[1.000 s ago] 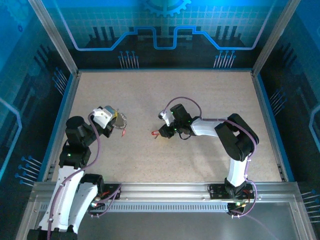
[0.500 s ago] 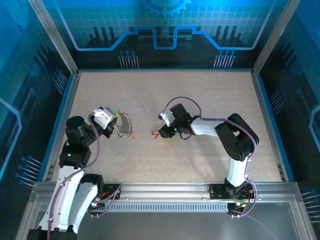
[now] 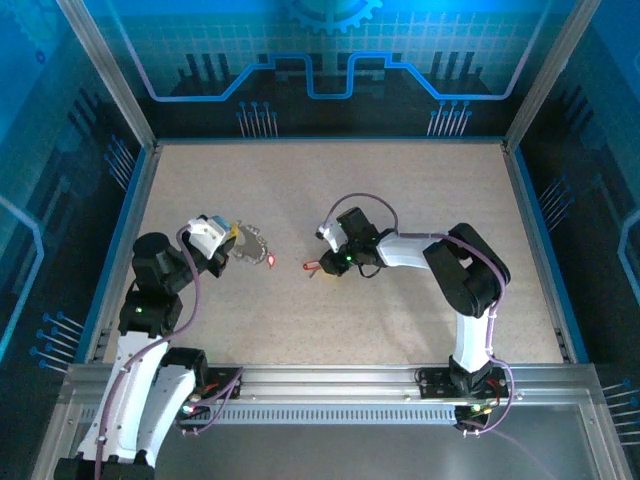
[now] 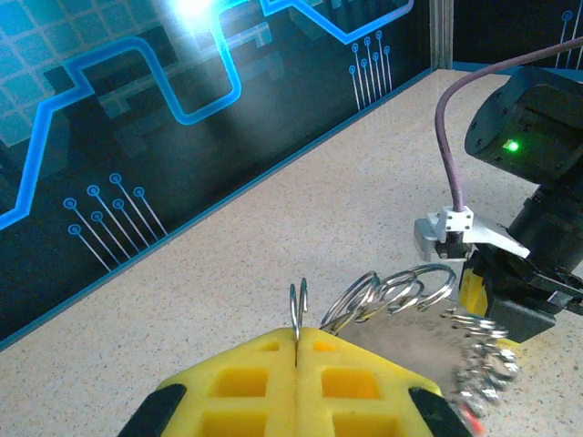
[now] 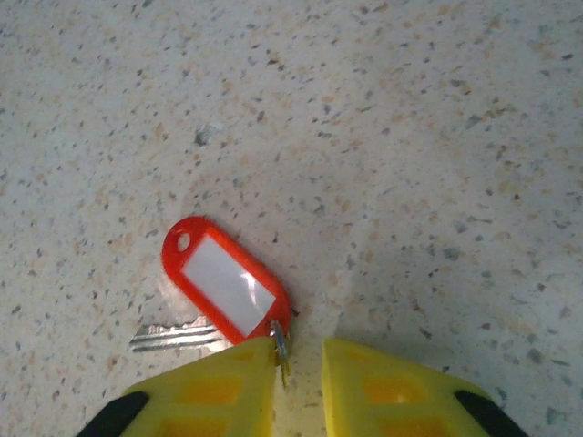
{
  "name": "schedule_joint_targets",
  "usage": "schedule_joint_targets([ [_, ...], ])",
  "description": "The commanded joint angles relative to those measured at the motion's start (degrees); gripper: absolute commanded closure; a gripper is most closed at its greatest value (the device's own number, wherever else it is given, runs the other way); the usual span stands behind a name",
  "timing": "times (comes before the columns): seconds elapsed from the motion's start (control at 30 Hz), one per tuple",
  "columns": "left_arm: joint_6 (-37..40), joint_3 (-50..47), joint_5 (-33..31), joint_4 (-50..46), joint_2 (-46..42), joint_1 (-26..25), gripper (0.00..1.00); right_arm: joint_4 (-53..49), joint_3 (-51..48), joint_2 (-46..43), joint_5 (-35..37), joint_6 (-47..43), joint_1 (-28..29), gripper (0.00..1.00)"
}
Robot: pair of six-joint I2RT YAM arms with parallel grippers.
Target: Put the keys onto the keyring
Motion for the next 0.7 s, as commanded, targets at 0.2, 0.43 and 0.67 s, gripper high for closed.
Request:
schedule_joint_targets([
  [0.2,-0.1,-0.2,3.6,1.2,-0.8,-0.3,1.00,0.6,0.0,-0.5,-2.5,-1.3,0.5,0.97],
  [0.43,-1.1,0.4,6.5,0.9,-2.4,-0.3,1.00,1.7,-1.5,-4.9,-5.2,-1.5,0.4,1.00],
  [0.67,-5.4,-2.0,9.6,5.3,-4.0,-3.5,1.00,2.0,-3.5,-12.5,-5.7,-1.2,0.3,1.00],
])
